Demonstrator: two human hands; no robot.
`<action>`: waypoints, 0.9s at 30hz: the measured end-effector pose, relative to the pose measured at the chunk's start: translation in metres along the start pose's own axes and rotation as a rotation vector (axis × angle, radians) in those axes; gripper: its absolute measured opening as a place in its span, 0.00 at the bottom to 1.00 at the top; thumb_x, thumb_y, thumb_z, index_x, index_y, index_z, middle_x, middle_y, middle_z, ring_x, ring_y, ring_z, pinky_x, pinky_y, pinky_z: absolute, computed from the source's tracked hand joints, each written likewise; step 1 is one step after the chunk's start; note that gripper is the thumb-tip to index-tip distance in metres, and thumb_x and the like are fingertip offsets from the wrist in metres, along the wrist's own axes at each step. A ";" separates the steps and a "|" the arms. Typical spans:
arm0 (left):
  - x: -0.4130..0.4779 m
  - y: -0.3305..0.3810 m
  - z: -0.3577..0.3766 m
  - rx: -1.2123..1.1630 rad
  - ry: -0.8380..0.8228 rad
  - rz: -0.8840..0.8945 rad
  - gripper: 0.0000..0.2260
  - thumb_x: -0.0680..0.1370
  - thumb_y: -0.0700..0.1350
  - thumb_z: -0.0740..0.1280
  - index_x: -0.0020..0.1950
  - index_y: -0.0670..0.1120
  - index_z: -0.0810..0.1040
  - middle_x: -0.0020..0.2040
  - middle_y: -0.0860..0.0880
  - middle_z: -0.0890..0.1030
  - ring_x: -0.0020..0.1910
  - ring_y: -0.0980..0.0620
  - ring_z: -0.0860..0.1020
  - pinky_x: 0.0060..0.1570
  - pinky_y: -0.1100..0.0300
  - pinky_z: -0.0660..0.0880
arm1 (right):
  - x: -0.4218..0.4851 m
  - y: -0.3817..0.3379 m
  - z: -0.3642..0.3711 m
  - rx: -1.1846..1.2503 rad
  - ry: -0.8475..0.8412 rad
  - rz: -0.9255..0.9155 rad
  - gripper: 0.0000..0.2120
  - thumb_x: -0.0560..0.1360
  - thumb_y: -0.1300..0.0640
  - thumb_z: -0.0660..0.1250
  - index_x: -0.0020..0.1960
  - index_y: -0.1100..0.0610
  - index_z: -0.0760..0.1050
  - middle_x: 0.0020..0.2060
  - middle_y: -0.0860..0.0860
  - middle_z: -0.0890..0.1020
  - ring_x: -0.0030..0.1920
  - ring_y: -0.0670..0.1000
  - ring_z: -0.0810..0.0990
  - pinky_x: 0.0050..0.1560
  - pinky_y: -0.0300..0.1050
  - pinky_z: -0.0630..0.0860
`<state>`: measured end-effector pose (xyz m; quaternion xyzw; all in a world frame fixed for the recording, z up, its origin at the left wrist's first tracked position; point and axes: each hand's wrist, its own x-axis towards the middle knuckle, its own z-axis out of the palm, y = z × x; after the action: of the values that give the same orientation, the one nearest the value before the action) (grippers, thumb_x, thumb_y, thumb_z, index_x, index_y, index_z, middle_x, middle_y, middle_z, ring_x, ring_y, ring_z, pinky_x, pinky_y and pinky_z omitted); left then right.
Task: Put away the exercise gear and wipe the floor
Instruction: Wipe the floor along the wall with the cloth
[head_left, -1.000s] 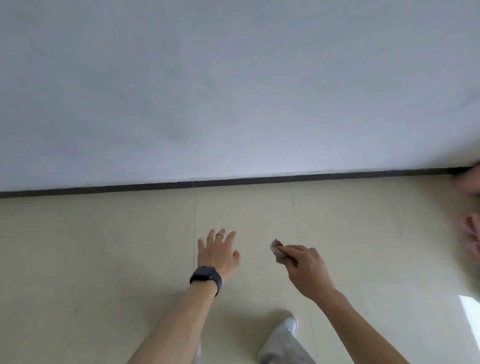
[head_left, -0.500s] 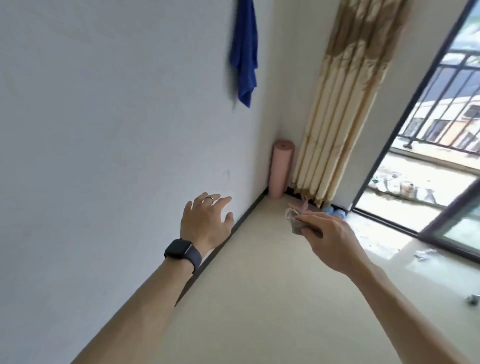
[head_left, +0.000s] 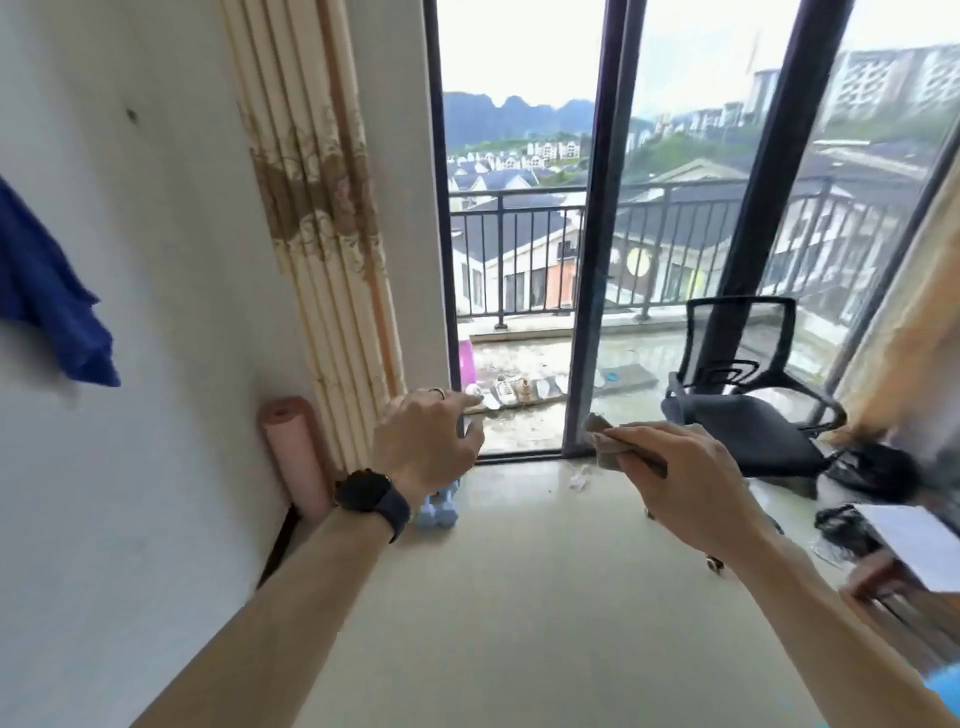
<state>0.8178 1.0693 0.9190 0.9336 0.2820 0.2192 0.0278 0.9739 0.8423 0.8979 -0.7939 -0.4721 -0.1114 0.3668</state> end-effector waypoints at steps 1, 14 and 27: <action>0.017 0.025 0.011 -0.019 -0.003 0.030 0.17 0.79 0.56 0.61 0.67 0.59 0.76 0.59 0.51 0.82 0.58 0.48 0.78 0.59 0.52 0.72 | 0.003 0.021 -0.013 -0.013 0.016 0.036 0.13 0.76 0.57 0.71 0.57 0.41 0.83 0.51 0.35 0.82 0.48 0.46 0.75 0.53 0.36 0.67; 0.164 0.254 0.156 -0.228 -0.166 0.420 0.16 0.79 0.54 0.63 0.66 0.57 0.79 0.62 0.53 0.81 0.63 0.49 0.76 0.60 0.53 0.71 | -0.012 0.221 -0.134 -0.206 0.298 0.335 0.13 0.72 0.64 0.74 0.53 0.51 0.85 0.46 0.42 0.85 0.48 0.25 0.70 0.53 0.18 0.61; 0.248 0.440 0.311 -0.346 -0.388 0.913 0.17 0.78 0.56 0.63 0.67 0.59 0.77 0.65 0.56 0.79 0.66 0.51 0.73 0.65 0.54 0.68 | -0.093 0.330 -0.158 -0.507 0.421 0.871 0.12 0.72 0.64 0.75 0.52 0.51 0.85 0.47 0.43 0.86 0.49 0.45 0.79 0.51 0.26 0.64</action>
<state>1.3606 0.8559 0.8131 0.9666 -0.2045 0.0756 0.1351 1.2258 0.5769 0.8034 -0.9400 0.0256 -0.2163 0.2626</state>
